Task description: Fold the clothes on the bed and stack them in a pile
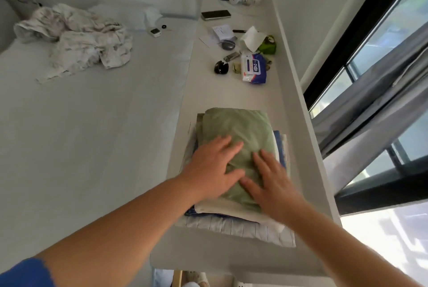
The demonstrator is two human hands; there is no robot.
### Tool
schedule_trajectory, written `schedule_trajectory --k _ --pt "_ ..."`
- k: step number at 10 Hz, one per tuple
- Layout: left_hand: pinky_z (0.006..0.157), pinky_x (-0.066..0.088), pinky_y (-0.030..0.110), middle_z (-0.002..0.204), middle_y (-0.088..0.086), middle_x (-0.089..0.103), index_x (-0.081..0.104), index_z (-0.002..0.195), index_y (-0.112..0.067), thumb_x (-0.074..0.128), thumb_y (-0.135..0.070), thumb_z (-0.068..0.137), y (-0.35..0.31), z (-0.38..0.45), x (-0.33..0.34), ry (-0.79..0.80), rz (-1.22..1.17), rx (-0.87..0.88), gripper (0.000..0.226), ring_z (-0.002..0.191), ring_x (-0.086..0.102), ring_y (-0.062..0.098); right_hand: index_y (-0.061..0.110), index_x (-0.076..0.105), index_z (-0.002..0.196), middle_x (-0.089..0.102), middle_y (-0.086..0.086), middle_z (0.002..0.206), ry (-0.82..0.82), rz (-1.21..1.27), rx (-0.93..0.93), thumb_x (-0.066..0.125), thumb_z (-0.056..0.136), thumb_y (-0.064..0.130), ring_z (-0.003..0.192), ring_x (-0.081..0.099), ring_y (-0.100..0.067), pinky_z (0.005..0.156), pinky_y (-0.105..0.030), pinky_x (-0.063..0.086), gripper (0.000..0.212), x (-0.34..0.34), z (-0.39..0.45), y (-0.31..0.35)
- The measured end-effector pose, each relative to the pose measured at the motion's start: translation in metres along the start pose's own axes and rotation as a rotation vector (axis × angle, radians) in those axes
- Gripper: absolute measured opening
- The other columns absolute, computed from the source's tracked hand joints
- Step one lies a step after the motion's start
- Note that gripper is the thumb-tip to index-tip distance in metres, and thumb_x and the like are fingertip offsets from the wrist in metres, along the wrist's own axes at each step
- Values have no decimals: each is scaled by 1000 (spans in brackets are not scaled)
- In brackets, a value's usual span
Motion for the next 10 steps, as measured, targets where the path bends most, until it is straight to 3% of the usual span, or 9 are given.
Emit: schedule_trajectory --k 1,2,4,5,6,7,8,9,10 --pt "114 -14 39 146 -15 -33 -17 139 -46 17 -73 83 14 -28 38 92 134 -28 70 139 -27 7 32 -18 143 -21 13 152 18 -147 -88 -2 70 85 133 -31 0 112 -25 -12 92 25 -19 -16" --pt "113 -16 35 143 -18 -36 -25 130 -53 13 -81 75 18 -37 50 -6 124 -49 72 136 -32 5 34 -21 139 -22 14 150 -19 -187 -119 3 75 82 134 -31 -1 112 -24 -14 83 28 -24 -20" --pt "116 -2 32 144 -27 -21 -6 138 -52 49 -73 74 21 -28 46 -12 -144 -156 87 131 -23 -10 30 -16 144 -23 17 147 -24 -124 -72 0 69 84 137 -24 -1 117 -30 -7 93 27 -24 -23" --pt "117 1 32 146 -26 -17 1 145 -46 52 -75 70 14 -30 43 -45 -143 -186 95 132 -19 -9 29 -12 147 -23 19 144 -26 -83 -49 4 69 83 135 -24 2 116 -28 -7 96 26 -28 -25" --pt "112 3 25 157 -8 2 18 148 -32 53 -70 72 0 -40 44 -303 -66 -264 92 143 0 6 26 -5 149 -13 19 149 -31 -5 -30 7 64 85 131 -20 7 113 -22 -7 104 20 -31 -28" --pt "111 12 26 156 1 16 30 146 -26 53 -57 83 -15 -54 50 -465 -51 -331 74 143 15 16 23 -1 150 -4 12 156 -42 46 -25 11 64 83 131 -15 8 110 -17 -8 105 18 -36 -28" --pt "112 19 30 157 -3 11 23 147 -32 46 -57 87 -18 -62 56 -424 -117 -398 69 142 17 15 22 -1 150 -3 11 157 -29 80 -8 14 66 82 140 -9 1 110 -18 -6 105 19 -42 -27" --pt "112 21 30 157 -7 13 13 149 -34 43 -58 87 -14 -70 54 -391 -246 -415 73 142 17 11 21 14 150 10 10 156 -36 213 31 42 82 66 143 8 -6 115 -25 9 86 14 -46 -28" --pt "106 28 25 148 -5 33 32 145 -24 49 -47 90 0 -79 45 -467 -313 -451 62 135 31 12 22 35 142 35 9 144 -92 342 93 52 86 54 128 34 -7 105 -28 30 66 -2 -44 -29"
Point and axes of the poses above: each hand's wrist, its own z-axis towards the middle knuckle, its own x-axis out of the palm, y = z × x, the point moved 1 cm from there along z, towards the middle knuckle
